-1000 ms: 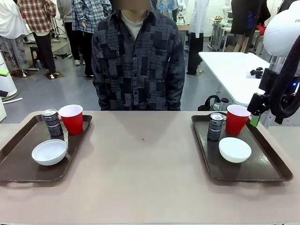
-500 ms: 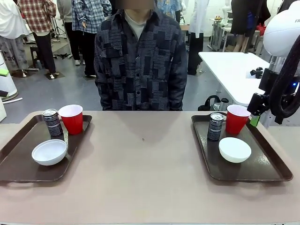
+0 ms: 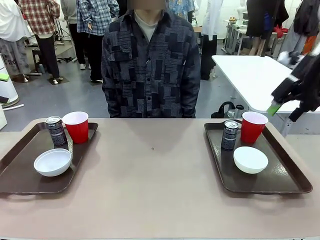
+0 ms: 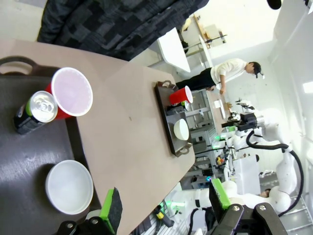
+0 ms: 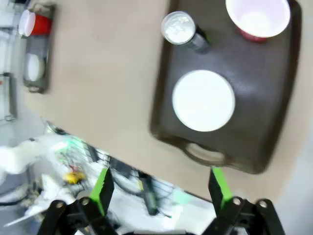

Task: Prepare tableware on both trays.
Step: Pick up a Picnic Bowl from the table and place it on a Handle tray.

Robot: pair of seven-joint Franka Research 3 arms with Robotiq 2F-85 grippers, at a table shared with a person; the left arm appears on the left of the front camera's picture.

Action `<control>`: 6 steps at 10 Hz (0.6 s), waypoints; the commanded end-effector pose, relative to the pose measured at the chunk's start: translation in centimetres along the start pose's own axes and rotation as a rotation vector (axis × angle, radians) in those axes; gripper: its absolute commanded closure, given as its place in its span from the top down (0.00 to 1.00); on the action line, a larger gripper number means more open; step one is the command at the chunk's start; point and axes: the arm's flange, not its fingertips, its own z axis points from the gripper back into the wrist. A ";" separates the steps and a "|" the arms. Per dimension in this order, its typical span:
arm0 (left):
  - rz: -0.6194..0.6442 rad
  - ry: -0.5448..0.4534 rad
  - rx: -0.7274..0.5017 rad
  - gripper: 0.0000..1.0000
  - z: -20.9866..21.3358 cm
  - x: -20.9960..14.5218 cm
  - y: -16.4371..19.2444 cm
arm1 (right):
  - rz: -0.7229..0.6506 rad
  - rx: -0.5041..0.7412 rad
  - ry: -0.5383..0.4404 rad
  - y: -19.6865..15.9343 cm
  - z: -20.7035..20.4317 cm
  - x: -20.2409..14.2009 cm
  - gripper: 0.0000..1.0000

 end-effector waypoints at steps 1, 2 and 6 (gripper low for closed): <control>-0.006 0.009 -0.002 0.95 0.3 -0.1 -0.1 | -0.152 0.313 -0.140 -6.2 2.6 -2.8 1.00; -0.006 0.009 -0.002 0.95 0.3 -0.1 -0.1 | -0.214 0.340 -0.161 -9.0 3.5 -4.2 1.00; -0.006 0.009 -0.002 0.95 0.3 -0.1 -0.1 | -0.270 0.328 -0.133 -15.8 6.0 -7.3 1.00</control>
